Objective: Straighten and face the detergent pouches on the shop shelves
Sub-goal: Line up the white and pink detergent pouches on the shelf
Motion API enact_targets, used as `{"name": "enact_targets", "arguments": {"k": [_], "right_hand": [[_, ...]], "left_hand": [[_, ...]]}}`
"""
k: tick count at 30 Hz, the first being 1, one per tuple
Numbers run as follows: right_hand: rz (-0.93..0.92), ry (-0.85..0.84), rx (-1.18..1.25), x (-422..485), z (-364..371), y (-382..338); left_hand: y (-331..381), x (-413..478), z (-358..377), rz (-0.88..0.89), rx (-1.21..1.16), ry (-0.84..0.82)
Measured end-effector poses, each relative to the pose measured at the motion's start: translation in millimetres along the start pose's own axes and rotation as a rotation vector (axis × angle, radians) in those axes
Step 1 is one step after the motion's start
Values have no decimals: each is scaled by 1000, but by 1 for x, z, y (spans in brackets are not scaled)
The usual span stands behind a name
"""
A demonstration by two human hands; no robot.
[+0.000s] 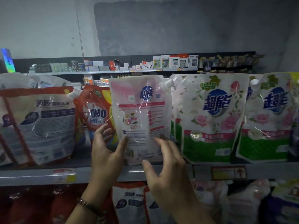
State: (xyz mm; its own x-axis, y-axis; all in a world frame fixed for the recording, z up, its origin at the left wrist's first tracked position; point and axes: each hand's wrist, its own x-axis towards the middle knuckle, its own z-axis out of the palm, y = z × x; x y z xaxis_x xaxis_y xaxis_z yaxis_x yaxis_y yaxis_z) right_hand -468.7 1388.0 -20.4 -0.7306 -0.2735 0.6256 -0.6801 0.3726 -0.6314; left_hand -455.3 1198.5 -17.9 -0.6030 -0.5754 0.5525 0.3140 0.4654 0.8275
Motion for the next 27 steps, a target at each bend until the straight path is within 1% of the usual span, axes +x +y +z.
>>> {"name": "enact_targets", "arguments": {"k": [4,8,12,18,21,27], "right_hand": [[9,10,-18,5,12,-13],[13,16,-48,10,19,-18],[1,25,-61,12,22,-18],[-3,0,-61,12,22,-17],[-27,12,-55,12,22,-17],[-36,33,-91,7,18,-19]], "left_hand": [[-4,8,-1,-109,-130,-228],[-3,19,-1,-176,-237,-296],[4,28,0,-235,-296,-433],[6,45,1,-294,-342,-461],[5,45,5,-313,-422,-464],[10,36,19,-309,-584,-336]]}}
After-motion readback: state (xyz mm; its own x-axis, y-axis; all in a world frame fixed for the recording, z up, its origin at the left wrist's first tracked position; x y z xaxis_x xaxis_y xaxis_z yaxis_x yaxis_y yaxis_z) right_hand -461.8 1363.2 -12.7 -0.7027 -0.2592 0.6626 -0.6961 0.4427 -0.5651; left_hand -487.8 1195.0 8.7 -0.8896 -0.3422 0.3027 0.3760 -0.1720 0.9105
